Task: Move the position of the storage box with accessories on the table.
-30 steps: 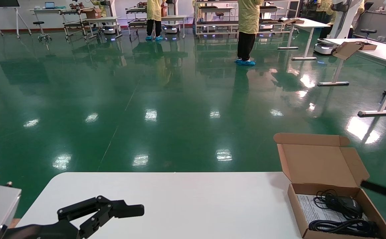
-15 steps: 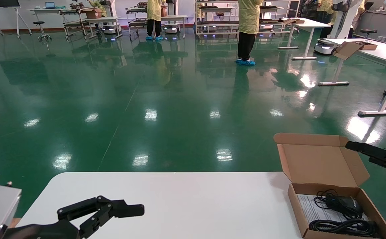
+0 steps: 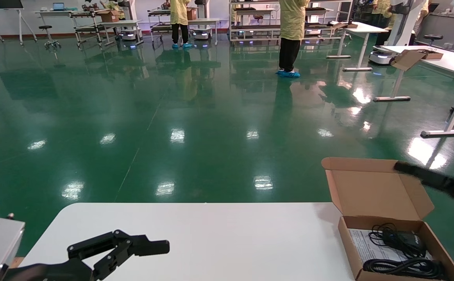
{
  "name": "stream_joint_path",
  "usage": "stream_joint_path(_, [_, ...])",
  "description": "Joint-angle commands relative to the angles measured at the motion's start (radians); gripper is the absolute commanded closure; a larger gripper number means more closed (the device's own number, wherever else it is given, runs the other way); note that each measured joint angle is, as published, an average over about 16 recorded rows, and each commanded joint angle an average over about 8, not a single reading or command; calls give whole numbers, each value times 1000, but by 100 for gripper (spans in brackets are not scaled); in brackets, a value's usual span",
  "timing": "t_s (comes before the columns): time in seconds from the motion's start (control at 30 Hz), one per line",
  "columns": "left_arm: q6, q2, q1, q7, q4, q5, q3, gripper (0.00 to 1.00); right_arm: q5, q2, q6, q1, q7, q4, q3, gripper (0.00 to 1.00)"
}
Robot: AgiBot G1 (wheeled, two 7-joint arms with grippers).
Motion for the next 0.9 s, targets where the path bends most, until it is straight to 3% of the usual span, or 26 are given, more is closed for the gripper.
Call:
stream_joint_path(0.03, [0, 0, 0, 0, 0, 0, 0, 0, 5, 5, -17, -18, -12, 37, 15, 0])
stream_joint_path(0.9, [0, 0, 0, 0, 0, 0, 0, 0, 74, 79, -256, -282, -186, 573, 235, 0])
